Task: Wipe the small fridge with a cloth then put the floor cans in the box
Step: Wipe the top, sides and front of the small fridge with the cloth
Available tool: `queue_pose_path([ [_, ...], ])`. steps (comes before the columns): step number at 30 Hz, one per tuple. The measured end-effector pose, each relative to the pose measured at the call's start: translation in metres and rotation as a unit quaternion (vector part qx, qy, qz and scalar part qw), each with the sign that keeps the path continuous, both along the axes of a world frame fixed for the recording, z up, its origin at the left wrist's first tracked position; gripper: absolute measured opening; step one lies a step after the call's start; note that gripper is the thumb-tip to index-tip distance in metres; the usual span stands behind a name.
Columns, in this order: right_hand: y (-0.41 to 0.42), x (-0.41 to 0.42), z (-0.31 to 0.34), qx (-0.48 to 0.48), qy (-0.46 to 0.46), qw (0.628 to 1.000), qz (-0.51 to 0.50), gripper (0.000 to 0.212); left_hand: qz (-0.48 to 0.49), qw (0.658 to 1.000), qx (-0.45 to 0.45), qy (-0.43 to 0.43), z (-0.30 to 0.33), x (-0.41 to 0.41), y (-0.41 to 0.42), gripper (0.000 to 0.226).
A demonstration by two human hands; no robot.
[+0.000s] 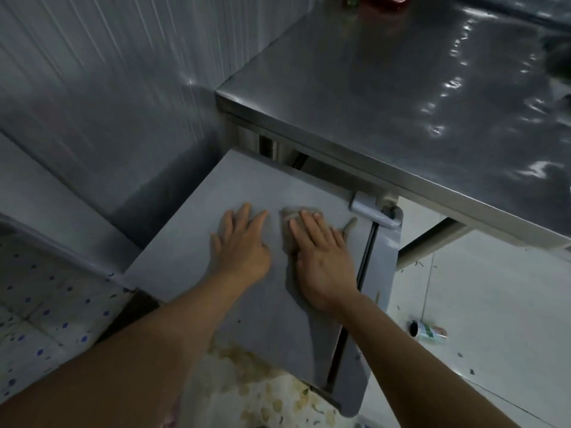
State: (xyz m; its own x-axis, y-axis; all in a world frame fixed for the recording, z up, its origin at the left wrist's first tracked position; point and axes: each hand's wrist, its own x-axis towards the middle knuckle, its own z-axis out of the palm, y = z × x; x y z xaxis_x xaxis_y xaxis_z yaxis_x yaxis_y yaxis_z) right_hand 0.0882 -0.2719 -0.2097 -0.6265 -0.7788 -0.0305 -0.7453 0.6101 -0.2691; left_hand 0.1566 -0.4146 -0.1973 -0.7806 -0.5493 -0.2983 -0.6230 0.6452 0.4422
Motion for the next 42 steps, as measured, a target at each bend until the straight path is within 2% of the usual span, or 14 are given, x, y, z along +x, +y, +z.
queue_pose_path([
  [3,-0.03,-0.039,0.0,0.007,0.01,0.996,-0.087,0.058,-0.003,1.0,-0.001,0.005,-0.003,-0.016,-0.005,0.068],
  [6,-0.041,-0.041,0.007,-0.02,0.045,0.989,-0.136,0.054,-0.006,1.0,-0.001,0.008,-0.005,-0.027,-0.007,0.067],
  [10,-0.021,0.016,0.01,-0.043,0.028,0.994,-0.097,0.063,-0.019,0.999,-0.01,0.025,-0.009,-0.039,-0.008,0.067],
  [13,-0.027,-0.003,0.009,-0.005,0.008,0.996,-0.094,0.072,-0.025,0.999,-0.004,0.025,-0.014,-0.042,-0.011,0.068],
  [19,-0.064,-0.087,0.01,0.03,0.004,0.976,-0.214,0.052,-0.041,0.999,-0.012,0.016,-0.028,-0.042,-0.014,0.069],
  [24,-0.047,-0.074,0.006,0.04,0.029,0.981,-0.189,0.064,-0.034,0.999,-0.01,0.006,-0.03,-0.044,-0.016,0.07],
  [32,-0.002,-0.052,0.004,0.09,0.069,0.986,-0.124,0.057,-0.037,0.998,-0.042,-0.024,-0.024,-0.045,-0.014,0.069],
  [36,-0.014,-0.083,0.011,0.068,0.037,0.987,-0.142,0.061,-0.086,0.996,-0.025,0.006,-0.022,-0.049,0.016,0.069],
  [42,0.025,-0.066,0.001,0.032,0.048,0.986,-0.154,0.054,-0.069,0.997,-0.019,0.0,-0.025,-0.052,0.02,0.068],
])
